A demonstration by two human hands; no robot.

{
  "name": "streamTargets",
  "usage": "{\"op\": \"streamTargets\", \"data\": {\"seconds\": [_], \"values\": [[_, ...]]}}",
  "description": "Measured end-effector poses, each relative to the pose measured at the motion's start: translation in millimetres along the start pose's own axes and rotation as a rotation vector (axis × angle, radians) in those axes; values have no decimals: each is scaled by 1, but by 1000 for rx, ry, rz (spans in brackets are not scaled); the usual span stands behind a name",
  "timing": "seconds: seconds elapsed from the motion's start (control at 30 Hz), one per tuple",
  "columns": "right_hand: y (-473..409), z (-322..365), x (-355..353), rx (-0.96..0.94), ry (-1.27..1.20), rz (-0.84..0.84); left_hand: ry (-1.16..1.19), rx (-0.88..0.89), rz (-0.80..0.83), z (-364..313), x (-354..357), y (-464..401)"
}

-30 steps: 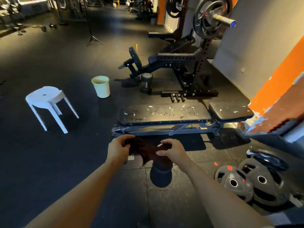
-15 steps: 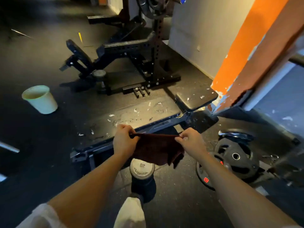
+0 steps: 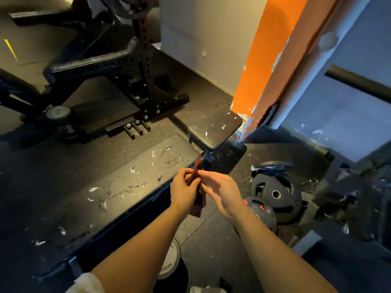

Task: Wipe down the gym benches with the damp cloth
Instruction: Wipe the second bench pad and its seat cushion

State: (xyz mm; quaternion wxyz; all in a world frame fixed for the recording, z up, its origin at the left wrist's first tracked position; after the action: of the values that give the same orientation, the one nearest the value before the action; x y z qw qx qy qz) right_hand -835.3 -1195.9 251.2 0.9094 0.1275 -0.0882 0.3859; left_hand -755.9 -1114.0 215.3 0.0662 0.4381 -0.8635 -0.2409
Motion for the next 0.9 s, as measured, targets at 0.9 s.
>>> {"op": "streamTargets", "data": {"seconds": [0.9], "values": [[-247, -86, -127, -37, 817, 100, -426, -176, -128, 9, 44, -276]]}}
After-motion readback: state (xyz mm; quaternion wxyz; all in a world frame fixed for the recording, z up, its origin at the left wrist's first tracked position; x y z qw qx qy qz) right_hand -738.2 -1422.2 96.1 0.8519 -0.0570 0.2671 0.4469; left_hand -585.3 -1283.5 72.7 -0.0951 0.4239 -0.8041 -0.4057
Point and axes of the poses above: each hand's wrist, its own y-axis away from the middle knuckle, its own x-axis out of the palm, z = x × y, the point moved 1 cm from there along -y, towards the middle knuckle, and after that the axes turned 15 degrees about -x, right-handed, at the moved point
